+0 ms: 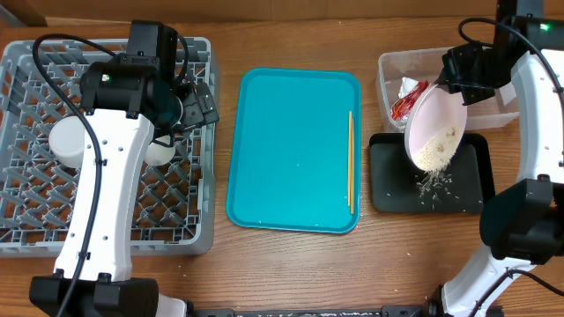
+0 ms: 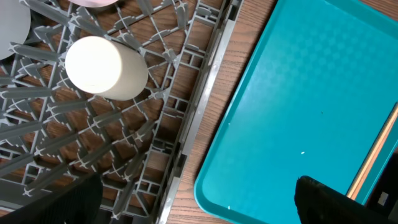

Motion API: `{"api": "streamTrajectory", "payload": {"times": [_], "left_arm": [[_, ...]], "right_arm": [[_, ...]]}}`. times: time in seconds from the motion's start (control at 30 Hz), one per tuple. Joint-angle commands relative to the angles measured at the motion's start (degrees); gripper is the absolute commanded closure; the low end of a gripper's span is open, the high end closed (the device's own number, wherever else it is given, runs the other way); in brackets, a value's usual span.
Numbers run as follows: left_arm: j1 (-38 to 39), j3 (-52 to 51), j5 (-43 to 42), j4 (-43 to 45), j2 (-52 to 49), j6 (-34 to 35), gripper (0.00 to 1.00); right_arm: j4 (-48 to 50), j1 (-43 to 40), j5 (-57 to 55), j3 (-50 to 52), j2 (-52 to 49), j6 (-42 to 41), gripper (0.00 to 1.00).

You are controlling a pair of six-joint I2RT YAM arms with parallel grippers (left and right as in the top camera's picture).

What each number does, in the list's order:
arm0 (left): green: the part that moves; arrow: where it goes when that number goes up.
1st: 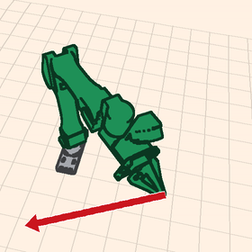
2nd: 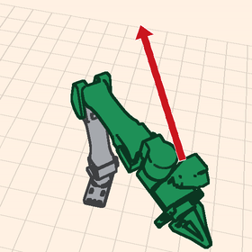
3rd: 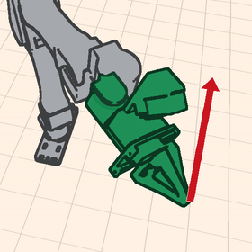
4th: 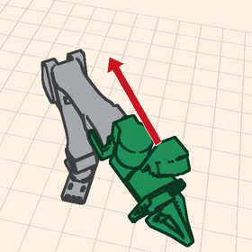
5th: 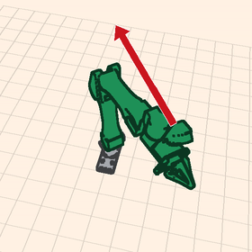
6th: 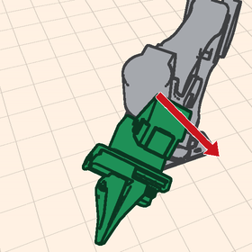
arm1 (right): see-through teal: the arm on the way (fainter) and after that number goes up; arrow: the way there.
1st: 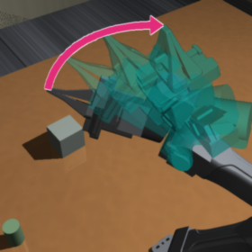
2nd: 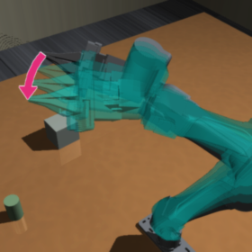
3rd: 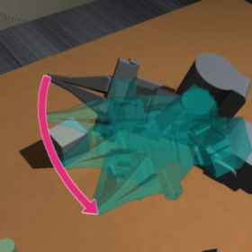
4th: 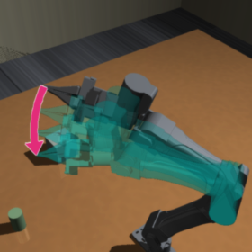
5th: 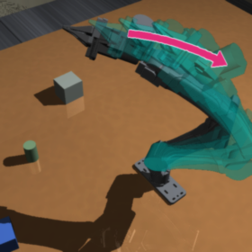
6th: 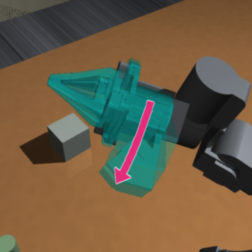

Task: Sort waste into correct bins and load items into the dishwasher
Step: 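Tip the plate to pour the rice onto the black tray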

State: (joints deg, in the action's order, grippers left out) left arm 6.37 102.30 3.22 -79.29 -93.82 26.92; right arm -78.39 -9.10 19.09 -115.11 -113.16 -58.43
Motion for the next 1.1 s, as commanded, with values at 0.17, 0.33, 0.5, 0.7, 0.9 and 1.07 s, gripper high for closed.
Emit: {"api": "streamTrajectory", "payload": {"times": [0.17, 0.33, 0.5, 0.7, 0.9, 1.07], "left_arm": [[0.0, 0.4, -0.3, 0.0, -0.3, 0.7, 0.00], [0.0, 0.4, -0.3, 0.0, -0.3, 0.7, 0.00], [0.0, 0.4, -0.3, 0.0, -0.3, 0.7, 0.00], [0.0, 0.4, -0.3, 0.0, -0.3, 0.7, 0.00], [0.0, 0.4, -0.3, 0.0, -0.3, 0.7, 0.00], [0.0, 0.4, -0.3, 0.0, -0.3, 0.7, 0.00]], "right_arm": [[-0.3, -1.7, 5.3, -0.7, 1.3, 2.6, 0.96], [-0.5, -1.9, 6.6, -0.7, 1.3, 4.0, 0.96], [-0.5, -2.1, 9.3, -0.7, 1.3, 6.2, 0.96], [-0.3, -3.0, 12.6, -0.7, 1.3, 8.0, 0.96], [-1.2, -4.4, 17.2, -0.7, 1.3, 10.7, 0.97], [-3.4, -5.2, 19.0, -0.7, 1.3, 13.6, 0.96]]}}
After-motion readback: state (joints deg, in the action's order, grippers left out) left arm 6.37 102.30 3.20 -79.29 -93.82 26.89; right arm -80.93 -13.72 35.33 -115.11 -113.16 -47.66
